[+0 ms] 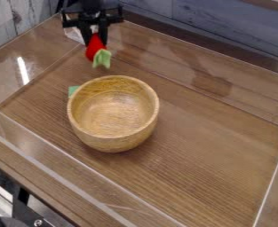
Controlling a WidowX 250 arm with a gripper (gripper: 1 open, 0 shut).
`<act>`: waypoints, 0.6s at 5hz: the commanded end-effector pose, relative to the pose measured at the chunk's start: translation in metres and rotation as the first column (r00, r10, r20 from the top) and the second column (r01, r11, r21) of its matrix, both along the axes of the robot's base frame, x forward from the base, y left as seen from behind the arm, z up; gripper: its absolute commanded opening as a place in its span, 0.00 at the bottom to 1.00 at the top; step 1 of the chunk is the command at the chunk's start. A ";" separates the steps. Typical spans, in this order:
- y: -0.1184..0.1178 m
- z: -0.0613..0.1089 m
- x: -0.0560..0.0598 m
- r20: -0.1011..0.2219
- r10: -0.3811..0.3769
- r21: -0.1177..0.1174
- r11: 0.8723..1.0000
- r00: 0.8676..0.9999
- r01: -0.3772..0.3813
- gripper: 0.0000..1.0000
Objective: Move the red object to the left side of the table
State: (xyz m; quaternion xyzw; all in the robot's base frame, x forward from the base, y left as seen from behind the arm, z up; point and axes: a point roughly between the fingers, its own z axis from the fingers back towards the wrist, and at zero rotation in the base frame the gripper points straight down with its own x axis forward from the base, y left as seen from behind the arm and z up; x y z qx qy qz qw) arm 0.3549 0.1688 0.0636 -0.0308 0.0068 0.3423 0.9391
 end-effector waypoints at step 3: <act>0.045 -0.016 0.003 0.045 0.019 0.059 0.998 0.999 -0.022 0.00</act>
